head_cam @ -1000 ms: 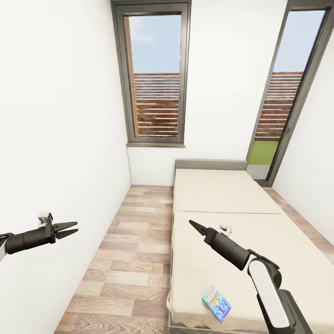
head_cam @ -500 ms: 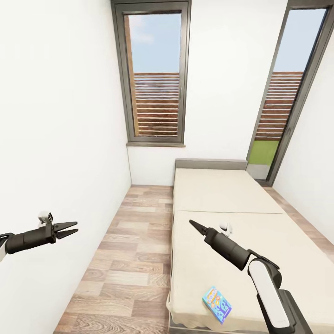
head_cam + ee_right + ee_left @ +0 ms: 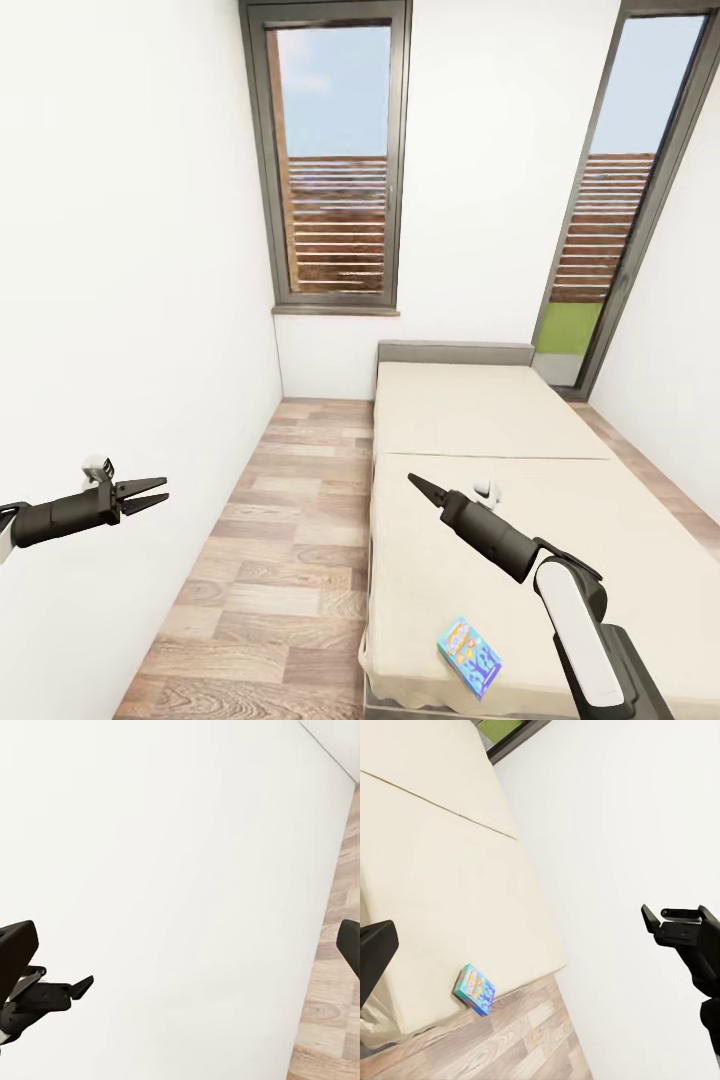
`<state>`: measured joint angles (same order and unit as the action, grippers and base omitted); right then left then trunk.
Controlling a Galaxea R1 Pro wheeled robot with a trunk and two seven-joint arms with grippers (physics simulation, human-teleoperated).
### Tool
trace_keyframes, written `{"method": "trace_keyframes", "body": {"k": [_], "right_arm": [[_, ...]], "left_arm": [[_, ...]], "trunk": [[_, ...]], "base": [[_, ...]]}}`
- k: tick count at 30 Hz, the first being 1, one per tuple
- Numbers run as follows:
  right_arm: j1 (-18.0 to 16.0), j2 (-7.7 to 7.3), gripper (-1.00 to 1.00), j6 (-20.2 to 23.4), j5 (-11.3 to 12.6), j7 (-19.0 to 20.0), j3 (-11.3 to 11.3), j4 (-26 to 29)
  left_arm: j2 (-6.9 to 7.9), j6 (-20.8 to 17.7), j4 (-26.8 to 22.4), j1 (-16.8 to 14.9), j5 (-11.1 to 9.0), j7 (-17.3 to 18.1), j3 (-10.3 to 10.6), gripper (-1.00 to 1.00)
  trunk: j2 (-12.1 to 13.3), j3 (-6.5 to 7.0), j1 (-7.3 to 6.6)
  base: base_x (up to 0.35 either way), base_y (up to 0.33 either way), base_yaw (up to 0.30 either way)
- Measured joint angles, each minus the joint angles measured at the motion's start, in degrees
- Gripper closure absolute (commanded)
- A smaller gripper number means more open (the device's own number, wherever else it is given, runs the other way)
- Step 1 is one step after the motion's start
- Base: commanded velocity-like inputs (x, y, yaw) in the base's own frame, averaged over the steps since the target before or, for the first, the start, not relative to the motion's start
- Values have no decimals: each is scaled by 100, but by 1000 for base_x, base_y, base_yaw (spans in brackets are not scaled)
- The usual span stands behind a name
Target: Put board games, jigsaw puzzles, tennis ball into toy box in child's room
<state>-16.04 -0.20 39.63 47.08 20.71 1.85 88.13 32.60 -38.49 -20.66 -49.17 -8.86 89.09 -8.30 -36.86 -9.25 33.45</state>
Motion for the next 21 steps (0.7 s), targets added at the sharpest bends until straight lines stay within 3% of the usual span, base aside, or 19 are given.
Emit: {"method": "trace_keyframes", "body": {"k": [15,19,21], "right_arm": [[1,-3,-100,58,55,-8,42,-11],[1,-10,-100,200,424,-27,178,-3],[1,0,-100,356,781,-75,303,-183]], "left_arm": [[-7,1,0,0,0,4,6,-100],[-10,5,0,0,0,25,7,-100],[-16,1,0,0,0,44,10,-100]], "trunk": [[-603,-270,330],[-764,-342,418],[-844,-379,462]], "base": [[0,0,0],[0,0,0],[0,0,0]]}}
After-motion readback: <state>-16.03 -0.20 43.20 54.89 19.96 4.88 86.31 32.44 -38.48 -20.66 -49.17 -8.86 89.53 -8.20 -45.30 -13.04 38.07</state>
